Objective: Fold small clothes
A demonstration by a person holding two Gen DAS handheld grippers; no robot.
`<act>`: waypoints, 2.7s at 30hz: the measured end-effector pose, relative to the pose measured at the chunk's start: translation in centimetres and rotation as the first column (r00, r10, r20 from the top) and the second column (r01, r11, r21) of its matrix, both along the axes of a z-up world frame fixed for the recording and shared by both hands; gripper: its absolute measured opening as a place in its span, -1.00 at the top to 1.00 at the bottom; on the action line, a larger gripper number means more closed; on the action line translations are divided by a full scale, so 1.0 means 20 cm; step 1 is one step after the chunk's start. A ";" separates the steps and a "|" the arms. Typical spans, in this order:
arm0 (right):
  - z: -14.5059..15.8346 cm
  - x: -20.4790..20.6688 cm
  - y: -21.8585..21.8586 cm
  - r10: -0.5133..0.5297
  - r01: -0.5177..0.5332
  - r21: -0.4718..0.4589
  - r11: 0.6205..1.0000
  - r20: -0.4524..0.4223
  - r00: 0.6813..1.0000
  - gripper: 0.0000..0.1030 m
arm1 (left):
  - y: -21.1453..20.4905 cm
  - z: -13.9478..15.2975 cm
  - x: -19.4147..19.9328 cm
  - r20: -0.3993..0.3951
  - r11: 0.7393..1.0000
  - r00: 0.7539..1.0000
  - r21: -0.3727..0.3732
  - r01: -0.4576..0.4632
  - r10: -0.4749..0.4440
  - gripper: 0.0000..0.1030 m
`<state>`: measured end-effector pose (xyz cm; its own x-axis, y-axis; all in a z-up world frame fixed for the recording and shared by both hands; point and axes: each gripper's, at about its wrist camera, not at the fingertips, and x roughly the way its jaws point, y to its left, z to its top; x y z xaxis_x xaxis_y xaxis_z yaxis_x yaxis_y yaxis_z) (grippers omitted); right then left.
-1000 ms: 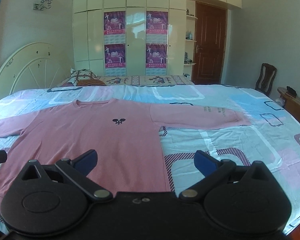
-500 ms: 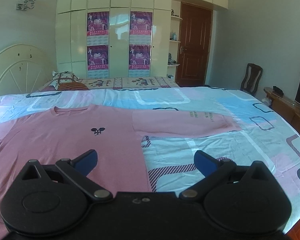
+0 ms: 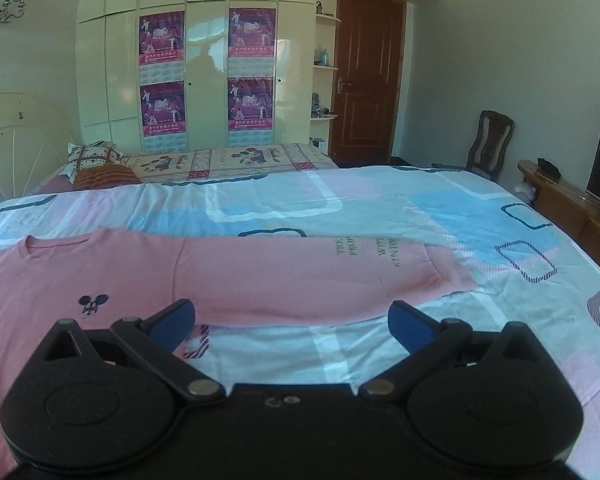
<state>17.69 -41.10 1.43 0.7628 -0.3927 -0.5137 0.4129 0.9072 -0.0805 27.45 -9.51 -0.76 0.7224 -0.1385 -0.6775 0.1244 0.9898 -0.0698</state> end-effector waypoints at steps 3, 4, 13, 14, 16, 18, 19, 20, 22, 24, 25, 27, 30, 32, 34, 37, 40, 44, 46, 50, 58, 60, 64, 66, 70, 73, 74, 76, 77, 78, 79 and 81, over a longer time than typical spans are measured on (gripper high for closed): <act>-0.04 0.10 -0.17 -0.024 0.023 0.023 0.999 0.005 1.000 -0.99 | -0.09 -0.03 0.09 0.005 0.999 1.000 0.043 -0.024 0.024 -1.00; -0.05 0.14 -0.24 -0.034 0.034 0.031 0.999 0.008 0.999 -0.99 | -0.10 -0.04 0.13 -0.002 0.998 0.999 0.053 -0.032 0.032 -1.00; -0.25 0.31 -0.76 -0.200 0.199 0.168 0.965 -0.010 0.980 -0.46 | -0.25 -0.14 0.31 -0.064 0.987 0.997 0.154 -0.034 0.045 -1.00; -0.27 0.31 -0.81 -0.222 0.221 0.183 0.958 -0.014 0.975 -0.39 | -0.27 -0.15 0.32 -0.072 0.987 0.997 0.159 -0.031 0.043 -1.00; -0.33 0.31 -0.92 -0.260 0.260 0.213 0.942 -0.026 0.965 -0.30 | -0.30 -0.17 0.34 -0.085 0.986 0.996 0.166 -0.022 0.037 -1.00; -0.38 0.30 -1.01 -0.295 0.297 0.247 0.922 -0.044 0.954 -0.24 | -0.33 -0.19 0.36 -0.099 0.985 0.995 0.171 -0.016 0.033 -1.00; -0.40 0.29 -1.05 -0.314 0.317 0.261 0.912 -0.055 0.948 -0.22 | -0.34 -0.20 0.37 -0.104 0.985 0.994 0.173 -0.014 0.033 -1.00; -0.41 0.29 -1.08 -0.327 0.331 0.275 0.902 -0.061 0.943 -0.21 | -0.36 -0.21 0.38 -0.109 0.985 0.994 0.173 -0.013 0.033 -1.00; -0.43 0.27 -1.14 -0.347 0.349 0.304 0.886 -0.061 0.936 -0.18 | -0.39 -0.22 0.40 -0.114 0.986 0.993 0.166 -0.008 0.028 -1.00; -0.44 0.26 -1.18 -0.356 0.353 0.325 0.878 -0.050 0.933 -0.18 | -0.43 -0.22 0.42 -0.114 0.986 0.993 0.165 -0.001 0.020 -1.00; -0.44 0.27 -1.20 -0.355 0.348 0.336 0.875 -0.042 0.934 -0.18 | -0.45 -0.22 0.43 -0.114 0.986 0.993 0.165 0.003 0.017 -1.00; -0.45 0.26 -1.23 -0.347 0.330 0.373 0.867 -0.024 0.938 -0.21 | -0.49 -0.23 0.44 -0.116 0.987 0.993 0.159 0.011 0.008 -1.00; -0.47 0.24 -1.28 -0.335 0.283 0.475 0.833 0.028 0.942 -0.19 | -0.55 -0.22 0.46 -0.113 0.989 0.994 0.150 0.020 -0.003 -1.00; -0.50 0.22 -1.30 -0.327 0.229 0.577 0.784 0.071 0.942 -0.01 | -0.57 -0.22 0.46 -0.111 0.989 0.994 0.143 0.025 -0.009 -1.00; -0.52 0.21 -1.29 -0.302 0.175 0.646 0.743 0.091 0.949 0.11 | -0.59 -0.21 0.47 -0.113 0.990 0.993 0.140 0.031 -0.015 -1.00; -0.54 0.19 -1.32 -0.356 0.204 0.662 0.721 0.101 0.929 0.38 | -0.59 -0.19 0.46 -0.106 0.989 0.994 0.142 0.032 -0.017 -1.00; -0.55 0.19 -1.39 -0.415 0.262 0.672 0.693 0.074 0.907 0.71 | -0.55 -0.17 0.46 -0.095 0.988 0.995 0.150 0.025 -0.011 -1.00; -0.50 0.29 -1.33 -0.360 0.298 0.535 0.790 0.012 0.933 0.78 | -0.46 -0.15 0.46 -0.093 0.988 0.996 0.157 0.009 0.005 -1.00; -0.46 0.34 -1.27 -0.331 0.294 0.461 0.837 -0.002 0.944 0.80 | -0.40 -0.14 0.46 -0.091 0.989 0.996 0.151 -0.005 0.019 -1.00; -0.37 0.44 -1.10 -0.226 0.196 0.396 0.897 0.032 0.974 0.81 | -0.28 -0.16 0.46 -0.106 0.991 0.994 0.132 -0.019 0.033 -1.00; -0.23 0.68 -0.44 0.074 -0.090 0.318 0.944 0.062 0.995 0.81 | 0.03 -0.23 0.51 -0.121 0.997 0.992 0.066 -0.037 0.045 -1.00; -0.24 0.75 -0.22 0.152 -0.158 0.296 0.942 0.046 0.987 0.81 | 0.13 -0.25 0.52 -0.115 0.997 0.992 0.061 -0.047 0.054 -1.00; -0.27 0.86 0.19 0.282 -0.274 0.261 0.926 0.006 0.959 0.81 | 0.33 -0.27 0.52 -0.109 0.997 0.992 0.056 -0.057 0.062 -1.00; -0.29 0.91 0.39 0.342 -0.328 0.235 0.915 -0.017 0.940 0.81 | 0.44 -0.28 0.53 -0.112 0.997 0.991 0.047 -0.068 0.073 -1.00; -0.35 0.97 0.77 0.454 -0.437 0.188 0.880 -0.061 0.889 0.81 | 0.63 -0.30 0.52 -0.121 0.995 0.988 0.002 -0.097 0.096 -1.00; -0.39 0.99 0.98 0.517 -0.497 0.179 0.849 -0.087 0.852 0.81 | 0.75 -0.31 0.53 -0.120 0.992 0.986 -0.040 -0.119 0.113 -1.00; -0.41 0.99 1.03 0.534 -0.513 0.179 0.839 -0.099 0.840 0.81 | 0.78 -0.32 0.53 -0.123 0.991 0.985 -0.052 -0.127 0.120 -1.00; -0.46 1.00 1.12 0.563 -0.534 0.199 0.822 -0.131 0.816 0.72 | 0.82 -0.33 0.54 -0.129 0.989 0.984 -0.069 -0.131 0.121 -1.00; -0.49 1.00 1.15 0.572 -0.540 0.206 0.816 -0.148 0.807 0.50 | 0.82 -0.34 0.55 -0.130 0.989 0.984 -0.072 -0.130 0.120 -1.00; -0.50 0.98 1.18 0.586 -0.557 0.196 0.807 -0.153 0.796 0.34 | 0.81 -0.34 0.56 -0.128 0.989 0.985 -0.076 -0.123 0.113 -1.00; -0.50 0.96 1.20 0.602 -0.578 0.176 0.796 -0.147 0.784 -0.03 | 0.80 -0.33 0.57 -0.123 0.990 0.987 -0.084 -0.111 0.100 -0.99; -0.47 0.89 1.22 0.608 -0.592 0.144 0.793 -0.125 0.784 -0.07 | 0.77 -0.32 0.57 -0.114 0.992 0.991 -0.103 -0.078 0.066 -0.99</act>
<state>35.53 -16.63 -7.88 0.7349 0.1725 -0.6559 -0.2286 0.9735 -0.0002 38.87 5.83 -7.21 0.6548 -0.1651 -0.7376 0.0390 0.9819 -0.1852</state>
